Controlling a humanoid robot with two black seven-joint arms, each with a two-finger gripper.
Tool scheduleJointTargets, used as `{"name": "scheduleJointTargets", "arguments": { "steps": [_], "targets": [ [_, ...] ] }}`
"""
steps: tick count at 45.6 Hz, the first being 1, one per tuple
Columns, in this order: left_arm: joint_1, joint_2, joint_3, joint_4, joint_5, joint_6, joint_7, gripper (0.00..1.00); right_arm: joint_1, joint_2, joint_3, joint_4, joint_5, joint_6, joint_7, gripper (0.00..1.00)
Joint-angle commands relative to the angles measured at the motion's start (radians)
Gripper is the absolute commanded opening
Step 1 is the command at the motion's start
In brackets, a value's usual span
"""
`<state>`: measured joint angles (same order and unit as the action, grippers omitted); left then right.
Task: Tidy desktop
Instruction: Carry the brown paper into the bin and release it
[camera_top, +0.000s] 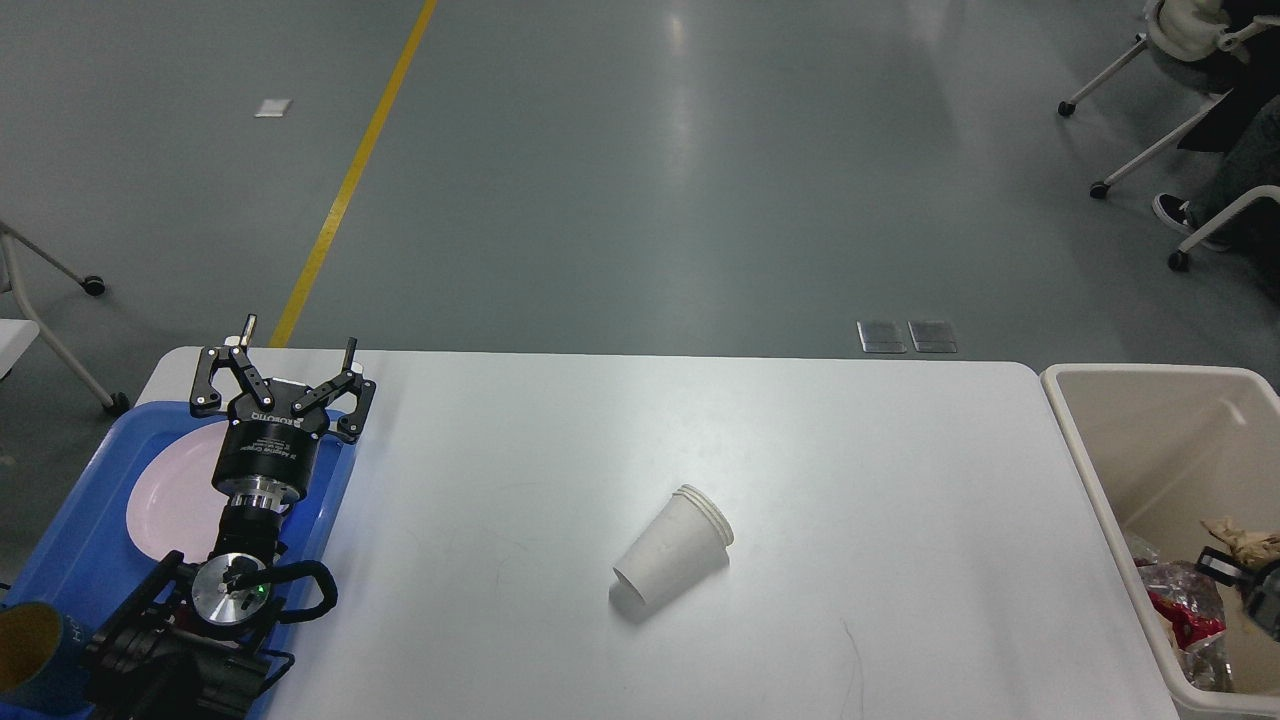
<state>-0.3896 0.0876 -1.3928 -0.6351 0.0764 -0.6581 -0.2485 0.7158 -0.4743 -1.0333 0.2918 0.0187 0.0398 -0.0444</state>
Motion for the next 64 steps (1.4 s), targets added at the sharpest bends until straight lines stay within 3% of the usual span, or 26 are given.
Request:
{"name": "scheduleJointTargets", "arguments": {
  "steps": [1,15,16,19,22,48,55,64],
  "targets": [
    [0.000,0.000,0.000,0.000,0.000,0.000,0.000,0.96,-0.093,0.046,0.062,-0.097,0.001,-0.006,-0.028,0.00],
    [0.000,0.000,0.000,0.000,0.000,0.000,0.000,0.96,-0.128,0.057,0.088,-0.112,-0.005,-0.006,-0.032,0.00],
    [0.000,0.000,0.000,0.000,0.000,0.000,0.000,0.96,-0.128,0.057,0.088,-0.112,-0.005,-0.008,-0.031,0.07],
    [0.000,0.000,0.000,0.000,0.000,0.000,0.000,0.96,-0.128,0.060,0.087,-0.114,-0.005,-0.018,-0.028,0.59],
    [0.000,0.000,0.000,0.000,0.000,0.000,0.000,0.96,-0.128,0.068,0.087,-0.112,-0.005,-0.047,-0.028,1.00],
    [0.000,0.000,0.000,0.000,0.000,0.000,0.000,0.96,-0.098,0.053,0.090,-0.080,-0.014,-0.032,-0.026,1.00],
    [0.000,0.000,0.000,0.000,0.000,0.000,0.000,0.96,0.066,-0.067,0.072,0.076,-0.039,0.121,-0.032,1.00],
    [0.000,0.000,0.000,0.000,0.000,0.000,0.000,0.96,0.480,-0.119,-0.086,0.461,-0.272,0.176,-0.055,1.00]
  ]
}}
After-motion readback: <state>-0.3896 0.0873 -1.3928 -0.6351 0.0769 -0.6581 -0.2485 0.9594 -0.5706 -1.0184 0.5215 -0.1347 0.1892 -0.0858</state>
